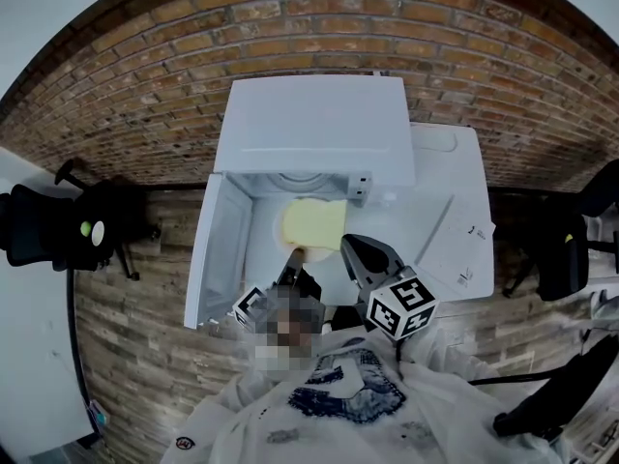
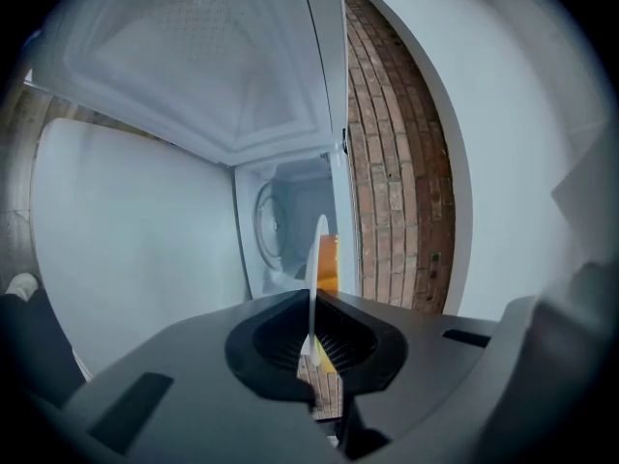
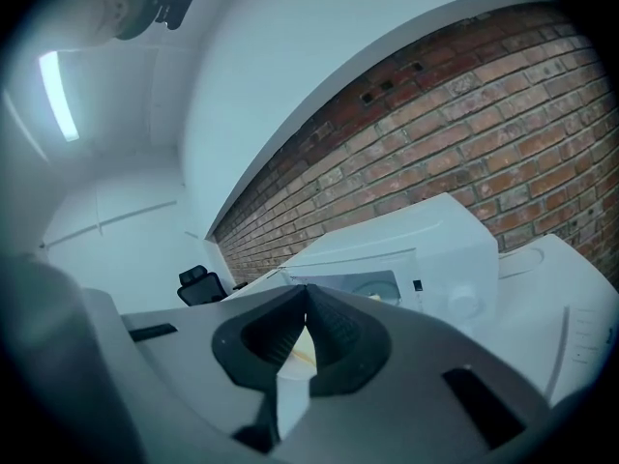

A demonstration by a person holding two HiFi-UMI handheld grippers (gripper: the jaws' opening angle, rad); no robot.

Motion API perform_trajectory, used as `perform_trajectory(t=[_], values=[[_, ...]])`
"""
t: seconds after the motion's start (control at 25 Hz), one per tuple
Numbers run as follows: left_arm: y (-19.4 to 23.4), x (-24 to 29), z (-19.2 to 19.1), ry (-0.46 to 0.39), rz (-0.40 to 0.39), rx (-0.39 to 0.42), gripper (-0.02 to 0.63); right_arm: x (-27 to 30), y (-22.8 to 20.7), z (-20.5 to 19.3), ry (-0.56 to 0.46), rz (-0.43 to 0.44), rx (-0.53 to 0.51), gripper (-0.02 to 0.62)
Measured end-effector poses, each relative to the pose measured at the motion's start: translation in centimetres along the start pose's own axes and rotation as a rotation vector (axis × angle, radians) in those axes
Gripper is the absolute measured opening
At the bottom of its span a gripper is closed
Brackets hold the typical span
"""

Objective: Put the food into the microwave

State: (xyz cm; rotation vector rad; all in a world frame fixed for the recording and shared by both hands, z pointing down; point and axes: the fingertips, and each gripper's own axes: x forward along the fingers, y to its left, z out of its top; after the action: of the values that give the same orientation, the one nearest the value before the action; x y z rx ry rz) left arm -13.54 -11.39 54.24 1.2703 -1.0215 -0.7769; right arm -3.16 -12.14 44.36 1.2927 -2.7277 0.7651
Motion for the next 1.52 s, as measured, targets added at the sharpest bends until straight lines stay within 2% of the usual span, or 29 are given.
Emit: perform_trajectory(t=[0.2, 0.4, 0.56, 0.84, 1.52], values=[[1.0, 2.1, 0.8, -0.025, 0.046, 0.018, 0.018, 1.5, -2.2, 0.9, 0.014, 0.012, 0.003, 0.014], [1.0, 4.0, 1.1, -0.053, 0.018, -0.034, 0.018, 2.4, -3.6, 1.2, 0.023, 0.023, 0.001, 0.014], [2.3, 4.5, 1.9, -0.065, 0.063, -0.023, 0.018, 2.9, -3.9, 1.2, 0.033, 0.032, -0.005, 0.014], [2.9, 5.8, 2.8, -0.068, 0.06, -0.03, 0.018, 3.4, -4.8, 1.6, 0.04, 0.024, -0.012, 0.014], [7.3, 11.0, 6.0, -0.091, 0.105, -0.03, 0.018, 4.9, -5.0, 0.9, 0.088, 0.032, -0.033, 0.014]])
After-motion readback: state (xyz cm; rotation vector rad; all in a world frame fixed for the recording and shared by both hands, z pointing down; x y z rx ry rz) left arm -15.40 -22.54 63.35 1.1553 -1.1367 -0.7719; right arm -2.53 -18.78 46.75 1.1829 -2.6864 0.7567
